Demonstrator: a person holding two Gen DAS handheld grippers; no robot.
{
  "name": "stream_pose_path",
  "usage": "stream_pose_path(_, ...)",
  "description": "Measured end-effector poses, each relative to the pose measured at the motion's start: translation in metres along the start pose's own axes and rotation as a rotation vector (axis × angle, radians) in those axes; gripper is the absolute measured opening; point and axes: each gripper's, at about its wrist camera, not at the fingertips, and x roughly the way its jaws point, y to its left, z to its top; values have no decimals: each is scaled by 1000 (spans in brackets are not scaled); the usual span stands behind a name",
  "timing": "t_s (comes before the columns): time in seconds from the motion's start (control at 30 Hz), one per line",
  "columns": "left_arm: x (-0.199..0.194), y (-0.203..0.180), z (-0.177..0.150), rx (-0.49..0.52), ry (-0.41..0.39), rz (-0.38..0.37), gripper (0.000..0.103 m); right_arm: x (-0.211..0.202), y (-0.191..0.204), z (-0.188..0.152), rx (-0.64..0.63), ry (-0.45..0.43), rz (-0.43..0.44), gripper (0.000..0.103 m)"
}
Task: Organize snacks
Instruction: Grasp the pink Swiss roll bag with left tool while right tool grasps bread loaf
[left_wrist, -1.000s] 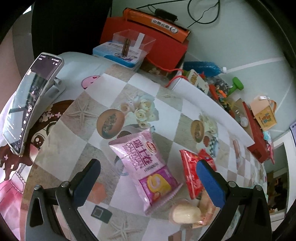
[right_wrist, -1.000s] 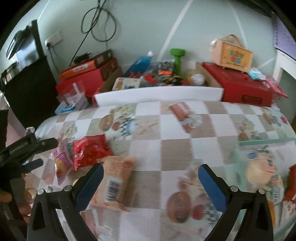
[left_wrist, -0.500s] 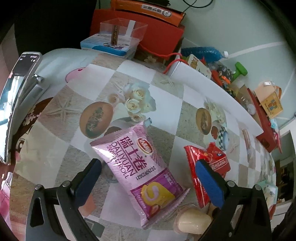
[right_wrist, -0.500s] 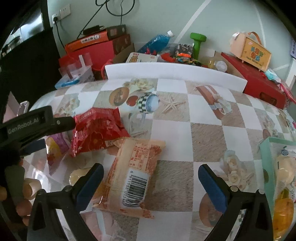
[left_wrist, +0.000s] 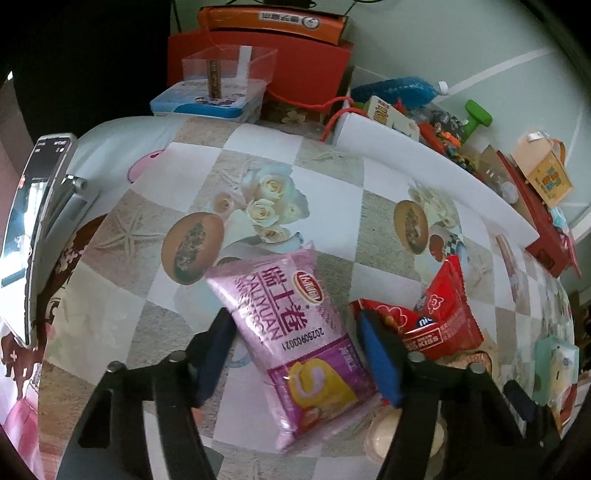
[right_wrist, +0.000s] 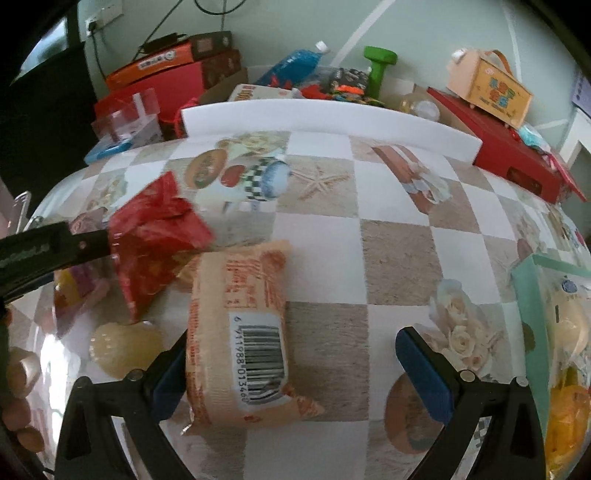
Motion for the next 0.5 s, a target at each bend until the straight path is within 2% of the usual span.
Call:
stream_pose_path(0.2, 1, -12, -2, 38, 15, -33, 58, 2, -3, -1, 10, -2, -5, 103)
stream_pose_path(0.33, 2, -21, -4, 64, 28, -60, 57, 3, 2, -2, -8, -8, 6, 103)
stream_pose_path(0.5, 4, -30, -6, 92, 34, -60, 57, 4, 3, -3, -10, -12, 9, 103)
